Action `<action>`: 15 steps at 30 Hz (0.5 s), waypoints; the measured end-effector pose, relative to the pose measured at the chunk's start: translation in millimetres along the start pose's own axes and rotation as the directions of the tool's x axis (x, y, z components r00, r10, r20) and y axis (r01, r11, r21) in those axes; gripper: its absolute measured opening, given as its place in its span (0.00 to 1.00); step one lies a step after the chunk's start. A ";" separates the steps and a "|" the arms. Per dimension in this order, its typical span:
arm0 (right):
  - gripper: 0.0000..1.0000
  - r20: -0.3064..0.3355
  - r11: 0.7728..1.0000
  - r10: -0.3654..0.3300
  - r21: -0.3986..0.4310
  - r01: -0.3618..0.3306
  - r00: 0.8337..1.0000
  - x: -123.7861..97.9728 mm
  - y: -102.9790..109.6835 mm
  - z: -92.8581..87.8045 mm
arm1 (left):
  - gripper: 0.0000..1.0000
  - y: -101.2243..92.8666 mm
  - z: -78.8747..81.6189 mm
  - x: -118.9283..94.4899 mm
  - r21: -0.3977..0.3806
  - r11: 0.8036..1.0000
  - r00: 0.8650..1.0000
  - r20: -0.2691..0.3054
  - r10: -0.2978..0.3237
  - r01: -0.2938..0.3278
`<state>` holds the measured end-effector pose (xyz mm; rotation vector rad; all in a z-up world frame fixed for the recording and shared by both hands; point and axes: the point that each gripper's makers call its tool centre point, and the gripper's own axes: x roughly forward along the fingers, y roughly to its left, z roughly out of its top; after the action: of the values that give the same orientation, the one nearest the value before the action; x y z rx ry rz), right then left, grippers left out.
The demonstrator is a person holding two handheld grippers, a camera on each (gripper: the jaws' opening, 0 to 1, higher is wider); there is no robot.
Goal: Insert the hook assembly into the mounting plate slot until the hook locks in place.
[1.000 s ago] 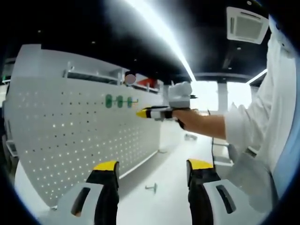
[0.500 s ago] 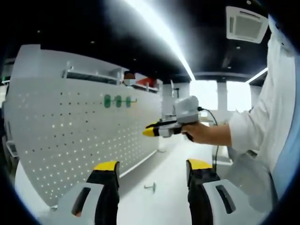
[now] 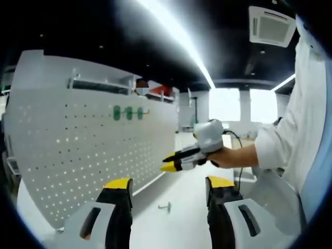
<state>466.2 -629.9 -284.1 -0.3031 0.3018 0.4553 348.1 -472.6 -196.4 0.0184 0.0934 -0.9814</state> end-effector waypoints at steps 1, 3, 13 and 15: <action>0.22 -0.008 1.000 0.009 0.004 -0.009 1.000 0.1 1.9 -4.3 | 0.58 0.1 -0.3 -0.3 0.000 1.000 1.000 0.000 0.001 -0.001; 0.22 -0.032 1.000 0.028 0.012 -0.027 0.999 0.4 6.4 -15.1 | 0.58 -0.3 -1.0 -0.4 0.000 1.000 1.000 -0.001 0.002 -0.002; 0.19 -0.140 0.977 0.209 -0.009 -0.213 0.968 4.4 41.9 -58.8 | 0.57 -3.4 -1.6 0.4 0.008 1.000 1.000 -0.011 0.000 0.000; 0.19 -0.164 0.972 0.231 -0.007 -0.235 0.959 4.5 47.1 -67.0 | 0.57 -2.7 -2.4 -0.4 0.008 1.000 1.000 -0.014 0.004 -0.004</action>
<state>433.4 -611.3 -357.0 -0.3329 0.4940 0.6695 345.5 -473.6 -198.7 0.0334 0.1025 -0.9776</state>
